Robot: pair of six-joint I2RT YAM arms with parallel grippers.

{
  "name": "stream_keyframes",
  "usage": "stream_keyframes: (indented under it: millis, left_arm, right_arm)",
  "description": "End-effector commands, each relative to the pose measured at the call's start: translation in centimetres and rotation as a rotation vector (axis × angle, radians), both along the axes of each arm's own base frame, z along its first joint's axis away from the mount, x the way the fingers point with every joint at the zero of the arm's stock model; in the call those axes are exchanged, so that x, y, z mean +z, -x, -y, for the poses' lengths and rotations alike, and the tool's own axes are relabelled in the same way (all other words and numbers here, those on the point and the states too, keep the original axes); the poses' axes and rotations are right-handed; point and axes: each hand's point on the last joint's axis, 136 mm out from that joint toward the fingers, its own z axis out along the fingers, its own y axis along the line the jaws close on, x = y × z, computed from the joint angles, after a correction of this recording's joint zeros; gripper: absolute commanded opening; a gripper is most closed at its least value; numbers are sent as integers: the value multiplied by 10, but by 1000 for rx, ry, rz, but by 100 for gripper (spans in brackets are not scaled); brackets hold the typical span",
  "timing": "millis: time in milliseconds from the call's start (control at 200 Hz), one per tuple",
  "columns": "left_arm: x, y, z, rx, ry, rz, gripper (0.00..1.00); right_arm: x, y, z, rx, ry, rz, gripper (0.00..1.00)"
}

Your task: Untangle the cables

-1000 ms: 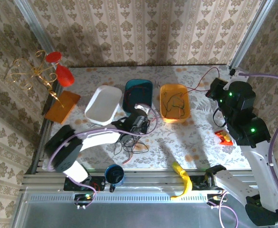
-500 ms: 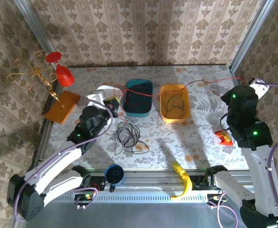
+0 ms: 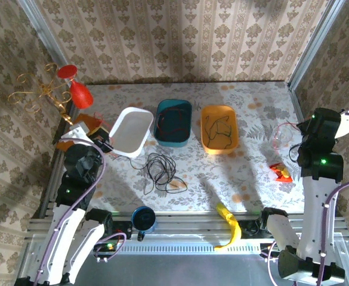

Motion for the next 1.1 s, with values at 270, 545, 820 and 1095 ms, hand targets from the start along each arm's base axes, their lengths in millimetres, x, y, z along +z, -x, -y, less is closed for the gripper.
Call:
stream_keyframes:
  millis: [270, 545, 820, 1095]
  left_arm:
    - [42, 16, 41, -260, 57, 104, 0]
    - [-18, 13, 42, -201, 62, -63, 0]
    - [-53, 18, 61, -217, 36, -136, 0]
    - [-55, 22, 67, -212, -31, -158, 0]
  right_arm:
    - [73, -63, -106, 613, -51, 311, 0]
    - [126, -78, -199, 956, -93, 449, 0]
    - [103, -129, -292, 1136, -184, 404, 0]
    - [15, -195, -354, 1193, -249, 184, 0]
